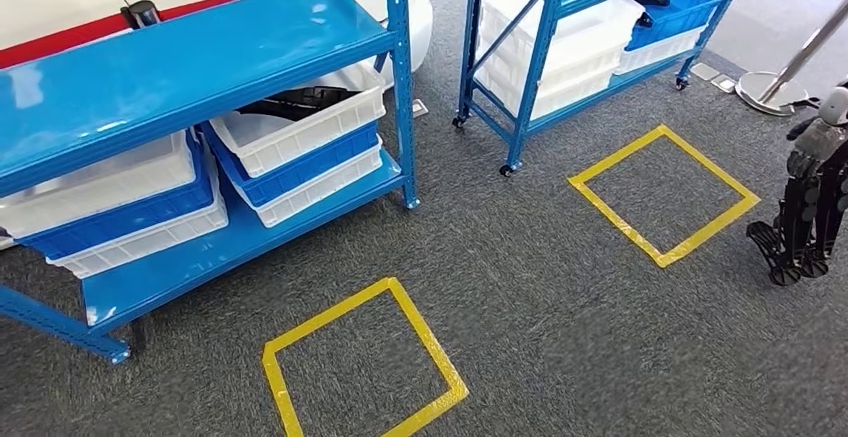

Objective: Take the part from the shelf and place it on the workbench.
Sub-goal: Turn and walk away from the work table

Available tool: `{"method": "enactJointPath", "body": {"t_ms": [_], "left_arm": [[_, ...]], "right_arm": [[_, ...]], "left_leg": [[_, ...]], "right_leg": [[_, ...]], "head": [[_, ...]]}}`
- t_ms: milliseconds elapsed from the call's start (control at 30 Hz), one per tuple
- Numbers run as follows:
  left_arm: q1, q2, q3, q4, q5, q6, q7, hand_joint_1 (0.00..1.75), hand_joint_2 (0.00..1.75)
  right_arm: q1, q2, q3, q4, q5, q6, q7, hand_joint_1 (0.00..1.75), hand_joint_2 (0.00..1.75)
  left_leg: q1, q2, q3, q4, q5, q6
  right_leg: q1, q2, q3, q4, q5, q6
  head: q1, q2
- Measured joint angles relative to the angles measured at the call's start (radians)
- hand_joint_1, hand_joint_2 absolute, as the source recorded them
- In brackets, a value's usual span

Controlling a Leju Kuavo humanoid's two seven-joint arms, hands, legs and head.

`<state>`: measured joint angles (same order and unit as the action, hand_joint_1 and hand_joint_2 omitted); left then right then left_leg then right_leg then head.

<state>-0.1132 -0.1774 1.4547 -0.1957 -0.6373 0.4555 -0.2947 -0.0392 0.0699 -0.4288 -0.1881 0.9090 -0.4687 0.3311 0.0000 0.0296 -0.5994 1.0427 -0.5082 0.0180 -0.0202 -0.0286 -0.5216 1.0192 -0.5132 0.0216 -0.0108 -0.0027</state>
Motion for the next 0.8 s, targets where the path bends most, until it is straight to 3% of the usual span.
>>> {"method": "enactJointPath", "body": {"t_ms": [67,133,267,333,433,467,500,567,600,667,733,800], "left_arm": [[0.001,0.0,0.0,0.0,0.001,0.007,0.0,0.0,0.0],[0.002,-0.002,0.001,0.0,0.002,0.014,-0.001,0.0,0.0],[-0.003,-0.002,0.001,0.0,0.005,0.023,-0.003,0.0,0.0],[-0.003,-0.002,0.001,0.0,0.007,0.024,-0.004,0.0,0.0],[-0.003,-0.002,0.001,0.0,0.008,0.024,-0.004,0.0,0.0],[-0.003,-0.003,0.002,0.0,0.008,0.025,-0.004,0.0,0.0],[-0.003,-0.003,0.003,0.0,0.009,0.026,-0.004,0.0,0.0],[-0.002,-0.004,0.009,0.0,0.01,0.03,-0.005,0.0,0.0],[-0.002,-0.005,0.012,0.0,0.01,0.031,-0.005,0.0,0.0],[-0.002,-0.004,0.015,0.0,0.011,0.035,-0.005,0.0,0.0],[-0.004,-0.004,0.016,0.0,0.012,0.038,-0.005,0.0,0.0],[-0.004,-0.004,0.016,0.0,0.013,0.038,-0.005,0.0,0.0]], "right_arm": [[-0.001,0.0,0.0,0.0,0.002,0.001,0.001,0.0,0.0],[-0.002,0.0,0.0,0.0,0.006,0.001,0.002,0.0,0.0],[-0.001,0.0,0.0,0.0,0.01,0.003,0.004,0.0,0.0],[-0.001,0.0,0.0,0.0,0.01,0.003,0.005,0.0,0.0],[0.0,0.0,0.0,0.0,0.011,0.003,0.005,0.0,0.0],[0.0,0.0,0.0,0.0,0.011,0.004,0.007,0.0,0.0],[-0.001,0.0,0.0,0.0,0.013,0.004,0.009,0.0,0.0],[-0.005,-0.001,0.001,0.0,0.015,0.006,0.014,0.0,0.0],[-0.007,-0.001,0.001,0.0,0.016,0.006,0.015,0.0,0.0],[-0.009,0.0,0.001,0.0,0.017,0.007,0.015,0.0,0.0],[-0.007,0.0,0.001,0.0,0.017,0.008,0.016,0.0,0.0],[-0.005,0.0,0.001,0.0,0.016,0.008,0.017,0.0,0.0]], "left_leg": [[0.0,-0.012,0.005,-0.008,0.017,0.015],[0.005,-0.026,0.018,-0.019,0.04,0.026],[0.003,-0.05,0.024,-0.021,0.044,0.036],[0.002,-0.058,0.024,-0.021,0.043,0.037],[0.001,-0.059,0.024,-0.021,0.042,0.037],[0.001,-0.066,0.025,-0.021,0.042,0.036],[0.0,-0.079,0.028,-0.021,0.04,0.034],[-0.002,-0.115,0.031,-0.022,0.035,0.019],[-0.003,-0.116,0.03,-0.017,0.028,0.01],[-0.001,-0.083,0.002,0.043,-0.012,-0.006],[0.004,-0.048,-0.061,0.169,-0.076,-0.019],[0.011,-0.039,-0.108,0.252,-0.097,-0.028]], "right_leg": [[0.005,-0.01,0.003,0.001,-0.011,0.014],[0.008,-0.004,-0.004,0.04,-0.038,0.017],[0.006,0.019,-0.113,0.26,-0.137,0.005],[0.006,0.02,-0.138,0.302,-0.146,0.008],[0.006,0.021,-0.14,0.304,-0.145,0.009],[0.006,0.022,-0.131,0.276,-0.128,0.015],[0.007,0.034,-0.105,0.204,-0.089,0.02],[0.006,0.047,-0.044,0.048,-0.005,0.016],[0.003,0.05,-0.022,-0.003,0.02,0.006],[-0.002,0.033,-0.015,-0.012,0.024,-0.012],[-0.001,0.015,-0.014,-0.013,0.022,-0.021],[-0.001,-0.003,-0.014,-0.013,0.02,-0.024]], "head": [[-0.002,0.0],[0.0,0.0],[0.002,0.0],[0.002,0.0],[0.002,0.0],[0.002,0.0],[0.002,0.0],[0.002,0.0],[0.002,0.0],[-0.004,0.0],[-0.009,0.0],[-0.009,0.0]]}}
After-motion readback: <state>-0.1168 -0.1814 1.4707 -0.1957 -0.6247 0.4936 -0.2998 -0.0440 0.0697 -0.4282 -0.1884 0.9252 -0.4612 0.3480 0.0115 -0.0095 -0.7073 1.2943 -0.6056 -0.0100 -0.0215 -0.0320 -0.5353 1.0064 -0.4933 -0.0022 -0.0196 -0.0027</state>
